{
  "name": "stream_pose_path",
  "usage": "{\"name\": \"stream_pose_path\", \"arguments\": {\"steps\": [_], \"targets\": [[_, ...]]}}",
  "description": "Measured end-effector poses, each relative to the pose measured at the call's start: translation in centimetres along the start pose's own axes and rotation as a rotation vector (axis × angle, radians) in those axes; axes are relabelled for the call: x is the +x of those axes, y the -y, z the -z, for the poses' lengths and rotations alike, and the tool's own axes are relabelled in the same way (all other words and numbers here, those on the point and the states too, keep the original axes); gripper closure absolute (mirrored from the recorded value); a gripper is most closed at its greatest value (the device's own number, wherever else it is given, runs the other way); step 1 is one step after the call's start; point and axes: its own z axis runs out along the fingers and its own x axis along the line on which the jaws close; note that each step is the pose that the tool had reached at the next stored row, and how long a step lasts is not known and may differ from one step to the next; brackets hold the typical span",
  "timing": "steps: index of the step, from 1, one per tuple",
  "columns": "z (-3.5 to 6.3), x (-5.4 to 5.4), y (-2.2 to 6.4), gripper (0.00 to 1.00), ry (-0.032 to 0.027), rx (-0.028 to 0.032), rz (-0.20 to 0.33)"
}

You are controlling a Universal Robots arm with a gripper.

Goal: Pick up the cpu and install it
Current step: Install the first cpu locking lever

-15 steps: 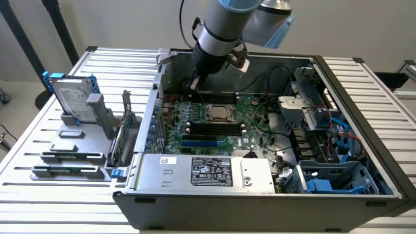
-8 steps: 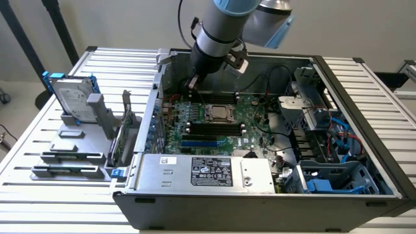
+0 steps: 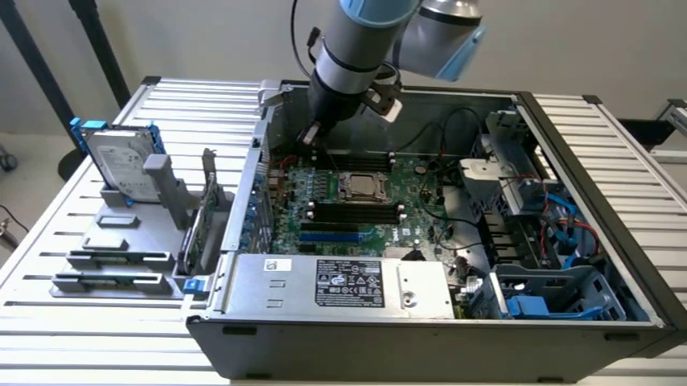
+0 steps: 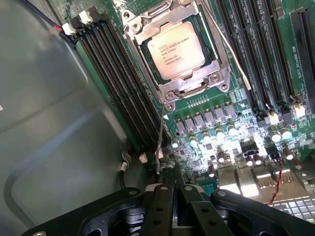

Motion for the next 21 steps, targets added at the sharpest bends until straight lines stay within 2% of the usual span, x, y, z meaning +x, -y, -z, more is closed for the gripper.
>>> {"name": "stream_pose_path", "arguments": {"steps": [3,6,9,12,17,19,21], "targets": [[0.0,0.0,0.01,0.89,-0.0116,-0.0084,-0.024],[-0.03,0.04,0.03,0.89,-0.0228,-0.0199,-0.039],[-0.03,0.09,0.04,0.89,-0.0302,-0.0287,-0.049],[-0.02,0.15,0.06,0.89,-0.0352,-0.0361,-0.053],[0.26,0.3,0.01,0.89,-0.0403,-0.0465,-0.053],[0.56,0.38,0.06,0.89,-0.0414,-0.0512,-0.055],[0.73,0.44,0.07,0.89,-0.04,-0.0575,-0.057]]}}
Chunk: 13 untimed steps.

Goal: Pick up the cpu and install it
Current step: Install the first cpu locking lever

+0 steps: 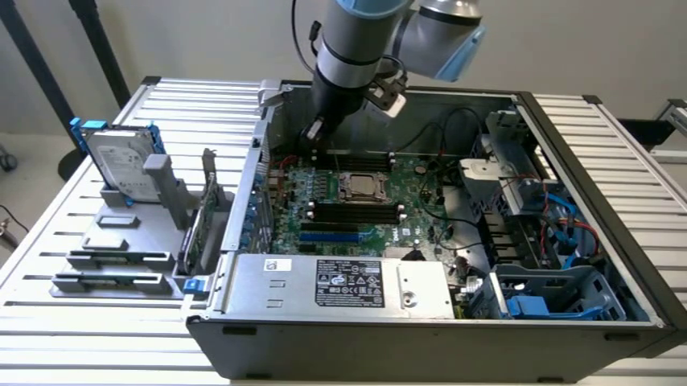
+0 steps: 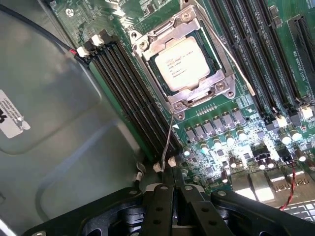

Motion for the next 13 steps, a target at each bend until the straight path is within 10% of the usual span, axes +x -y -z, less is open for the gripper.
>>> {"name": "stream_pose_path", "arguments": {"steps": [6,13], "targets": [[0.1,0.3,-0.4,0.89,0.0158,-0.0342,-0.004],[0.24,0.9,-1.27,0.89,0.003,-0.0681,0.005]]}}
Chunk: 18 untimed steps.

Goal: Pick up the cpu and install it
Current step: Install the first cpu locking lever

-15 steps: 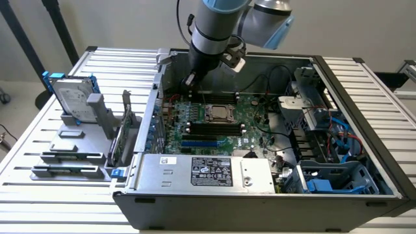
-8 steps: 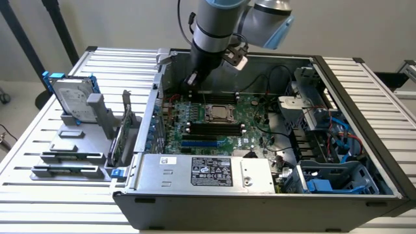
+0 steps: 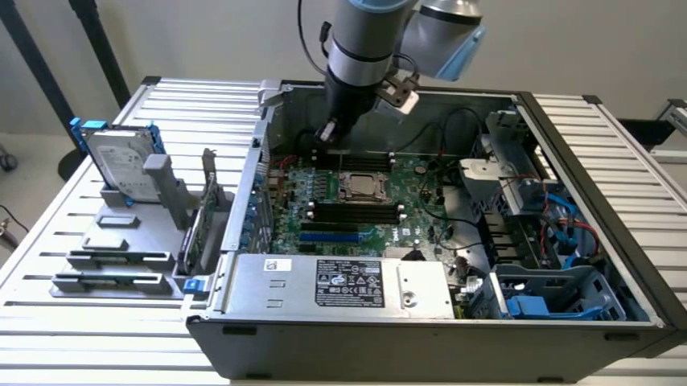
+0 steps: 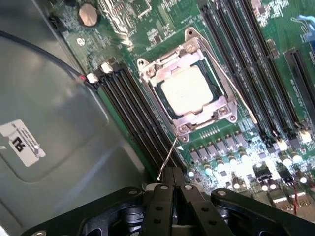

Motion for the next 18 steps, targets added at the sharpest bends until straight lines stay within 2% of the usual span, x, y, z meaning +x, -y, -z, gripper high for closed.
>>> {"name": "stream_pose_path", "arguments": {"steps": [5,8,10,13,15,18], "targets": [[0.05,0.4,-0.56,0.89,-0.0095,-0.0228,0.005],[-0.11,0.3,-0.62,0.89,-0.0094,-0.0356,0.001],[-0.23,0.3,-0.64,0.89,-0.0041,-0.0422,-0.002],[-0.4,0.3,-0.69,0.89,0.0043,-0.0479,-0.003],[-0.7,0.2,-0.71,0.89,0.0032,-0.0515,-0.002],[-1.26,0.1,-0.63,0.89,0.0024,-0.053,-0.002]]}}
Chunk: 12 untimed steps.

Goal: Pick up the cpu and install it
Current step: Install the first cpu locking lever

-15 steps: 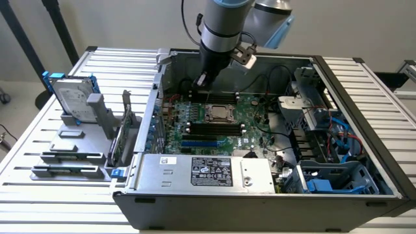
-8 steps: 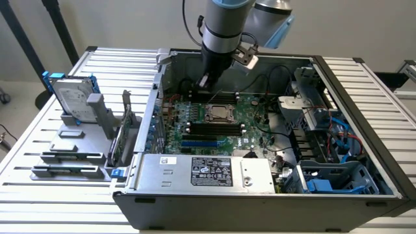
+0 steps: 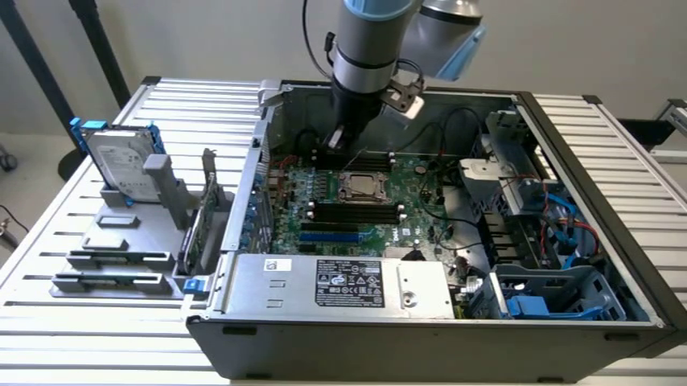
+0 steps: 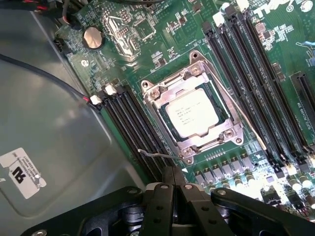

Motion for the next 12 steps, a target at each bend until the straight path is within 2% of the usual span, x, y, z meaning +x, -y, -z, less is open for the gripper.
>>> {"name": "stream_pose_path", "arguments": {"steps": [6,12], "targets": [[-1.09,-0.4,0.28,0.89,-0.0012,-0.0023,0.001],[-2.17,-0.6,0.22,0.89,-0.0055,-0.0094,0.003]]}}
